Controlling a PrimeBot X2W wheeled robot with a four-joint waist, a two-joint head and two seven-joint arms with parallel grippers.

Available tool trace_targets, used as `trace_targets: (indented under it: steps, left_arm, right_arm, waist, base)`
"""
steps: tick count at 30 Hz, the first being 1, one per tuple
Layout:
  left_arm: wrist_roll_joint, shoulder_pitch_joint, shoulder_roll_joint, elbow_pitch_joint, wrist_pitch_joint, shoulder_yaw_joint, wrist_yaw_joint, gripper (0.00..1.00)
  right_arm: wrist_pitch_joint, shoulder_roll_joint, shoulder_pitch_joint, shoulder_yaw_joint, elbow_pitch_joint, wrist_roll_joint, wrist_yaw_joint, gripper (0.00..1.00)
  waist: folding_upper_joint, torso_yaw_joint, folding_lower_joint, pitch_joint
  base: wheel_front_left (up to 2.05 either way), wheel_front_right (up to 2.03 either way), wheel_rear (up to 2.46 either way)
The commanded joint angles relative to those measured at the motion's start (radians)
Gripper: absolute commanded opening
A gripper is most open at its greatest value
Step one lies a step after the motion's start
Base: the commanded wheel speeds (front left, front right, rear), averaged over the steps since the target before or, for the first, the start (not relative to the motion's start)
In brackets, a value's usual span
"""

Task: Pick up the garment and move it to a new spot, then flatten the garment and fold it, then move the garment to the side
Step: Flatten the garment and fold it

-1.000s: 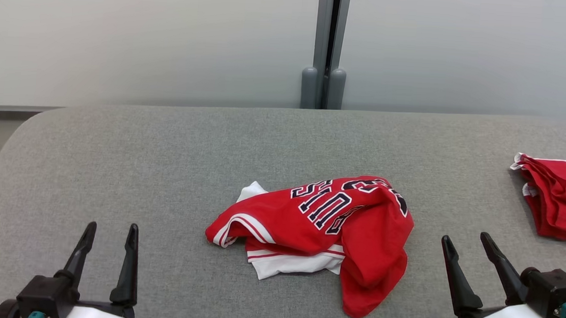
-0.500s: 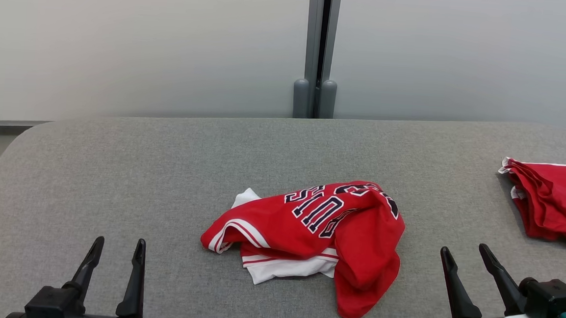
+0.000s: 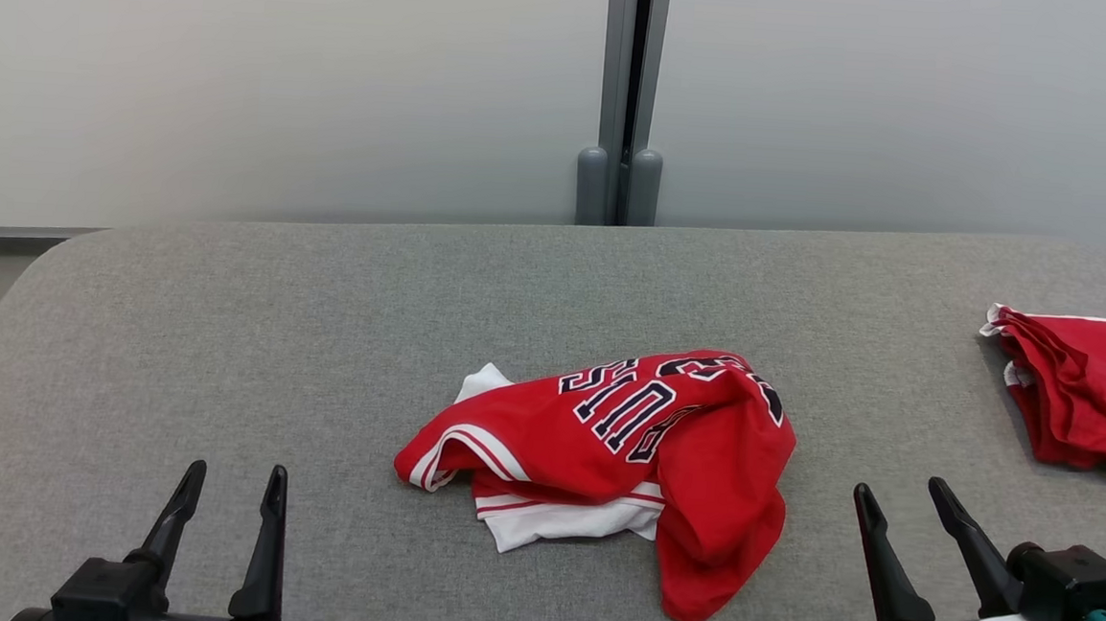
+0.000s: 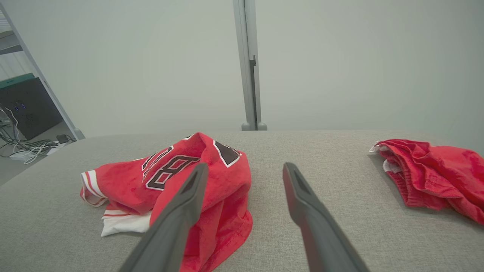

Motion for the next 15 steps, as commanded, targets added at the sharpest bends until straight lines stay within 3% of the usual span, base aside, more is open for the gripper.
trace_targets:
  steps: [1,8,15]
  left_arm:
    - [0.001,-0.002,0.004,-0.005,-0.003,0.0,0.006,1.0]
    - [0.005,-0.025,0.002,-0.008,-0.005,-0.008,0.007,1.0]
    - [0.011,-0.088,-0.011,-0.006,-0.015,-0.025,-0.003,1.0]
  right_arm:
    - [-0.001,-0.004,-0.002,0.003,0.002,0.003,0.0,1.0]
    - [0.032,-0.015,0.021,0.085,0.052,0.014,0.0,1.0]
    - [0.029,-0.008,-0.012,0.229,0.209,0.039,0.0,1.0]
  waist:
    - [-0.0001,0.001,0.0,0.001]
    - [-0.0001,0.016,0.0,0.014]
    - [-0.0001,0.052,0.0,0.08]
  base:
    - [0.0,0.0,0.0]
    - [0.0,0.0,0.0]
    - [0.0,0.0,0.0]
